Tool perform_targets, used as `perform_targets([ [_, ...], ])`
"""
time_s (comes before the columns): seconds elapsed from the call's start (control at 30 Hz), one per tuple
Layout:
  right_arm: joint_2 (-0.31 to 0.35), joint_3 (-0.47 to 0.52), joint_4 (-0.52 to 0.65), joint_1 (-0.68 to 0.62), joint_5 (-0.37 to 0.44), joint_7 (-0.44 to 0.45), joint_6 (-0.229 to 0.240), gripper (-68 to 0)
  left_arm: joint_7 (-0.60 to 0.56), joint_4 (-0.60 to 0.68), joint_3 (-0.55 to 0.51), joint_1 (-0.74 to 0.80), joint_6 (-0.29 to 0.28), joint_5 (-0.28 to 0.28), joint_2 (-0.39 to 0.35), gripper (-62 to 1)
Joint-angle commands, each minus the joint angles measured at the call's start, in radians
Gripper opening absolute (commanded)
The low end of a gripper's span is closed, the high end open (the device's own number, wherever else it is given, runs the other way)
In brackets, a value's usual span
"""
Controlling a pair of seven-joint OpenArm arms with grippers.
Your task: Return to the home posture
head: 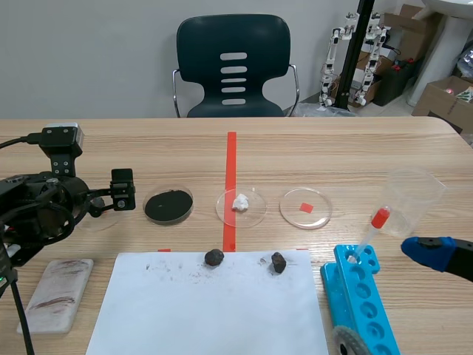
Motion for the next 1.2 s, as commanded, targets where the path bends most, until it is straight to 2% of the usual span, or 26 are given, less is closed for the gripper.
perform_targets([
  [0.0, 0.0, 0.003, 0.021, 0.009, 0.004, 0.016, 0.0, -8.4, -0.016, 0.011, -0.006, -0.016, -0.001, 0.002, -0.006, 1.4],
  [0.8, 0.0, 0.003, 0.021, 0.009, 0.004, 0.016, 0.0, -8.4, -0.051, 0.018, -0.006, -0.013, -0.006, 0.006, -0.011, 1.4],
  [1.0, 0.0, 0.003, 0.021, 0.009, 0.004, 0.016, 0.0, -8.4, -0.069, 0.184, -0.006, 0.071, -0.079, 0.006, -0.061, 1.4],
  [1.17, 0.0, 0.003, 0.021, 0.009, 0.004, 0.016, 0.0, -8.4, -0.069, 0.39, -0.006, 0.201, -0.08, 0.035, -0.108, 1.4],
])
